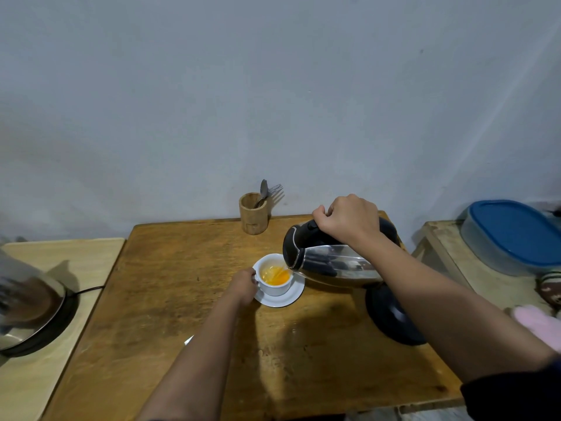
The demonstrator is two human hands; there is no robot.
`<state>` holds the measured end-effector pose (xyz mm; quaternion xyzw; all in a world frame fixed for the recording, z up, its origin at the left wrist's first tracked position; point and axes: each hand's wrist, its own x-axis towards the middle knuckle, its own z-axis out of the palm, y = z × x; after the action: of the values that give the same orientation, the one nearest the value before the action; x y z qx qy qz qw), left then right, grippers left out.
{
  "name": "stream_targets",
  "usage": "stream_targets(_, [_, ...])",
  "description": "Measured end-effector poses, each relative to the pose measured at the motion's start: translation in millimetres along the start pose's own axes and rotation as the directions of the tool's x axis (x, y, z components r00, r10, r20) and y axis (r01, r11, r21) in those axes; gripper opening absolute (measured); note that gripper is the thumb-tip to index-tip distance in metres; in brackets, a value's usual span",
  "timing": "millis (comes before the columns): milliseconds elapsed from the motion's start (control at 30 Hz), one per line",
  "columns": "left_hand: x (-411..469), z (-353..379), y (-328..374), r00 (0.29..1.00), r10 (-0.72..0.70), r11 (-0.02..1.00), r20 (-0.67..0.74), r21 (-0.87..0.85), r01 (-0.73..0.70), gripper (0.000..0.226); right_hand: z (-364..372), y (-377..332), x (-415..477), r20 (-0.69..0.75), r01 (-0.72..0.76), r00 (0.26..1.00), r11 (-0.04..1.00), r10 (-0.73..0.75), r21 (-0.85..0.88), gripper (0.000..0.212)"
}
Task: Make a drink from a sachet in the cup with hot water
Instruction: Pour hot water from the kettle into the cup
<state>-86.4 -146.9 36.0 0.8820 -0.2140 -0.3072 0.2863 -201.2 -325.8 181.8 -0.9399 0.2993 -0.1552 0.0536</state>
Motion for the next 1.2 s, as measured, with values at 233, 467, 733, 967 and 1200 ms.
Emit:
stream_targets(233, [-0.9, -0.4, 1.8, 1.0, -0.001, 1.0, 0.008, 0.021, 0.001, 0.037, -1.1, -0.5, 1.0, -0.006, -0.003, 1.0, 1.0, 0.003, -0.021, 0.051])
stream_targets(467, [-2.3, -1.8, 0.6, 1.0, 0.008, 0.998, 0.01, 0.057, -0.008, 0.038, -4.4, -0.7, 2.9, -0.014, 0.007, 1.0, 0.999, -0.007, -0.033, 0.051])
stream_targets(733, [-2.9, -0.7, 3.4, 1.0, -0.001, 0.998, -0.002, 0.055, 0.001, 0.036, -3.5, -1.0, -2.3, -0.02, -0.001, 1.0, 1.0, 0.0, -0.03, 0.052])
stream_targets(967, [-2.8, 0.5, 4.9, 1.0, 0.001, 0.998, -0.027, 0.06, 0.001, 0.036, 0.1, -0.4, -5.3, -0.016, 0.02, 1.0, 0.999, -0.021, -0.04, 0.051])
stream_targets(1200, [-4.0, 0.2, 4.9, 1.0, -0.003, 0.998, -0.019, 0.068, 0.004, 0.036, -1.6, -1.4, -7.4, -0.01, 0.02, 1.0, 0.999, -0.02, -0.043, 0.052])
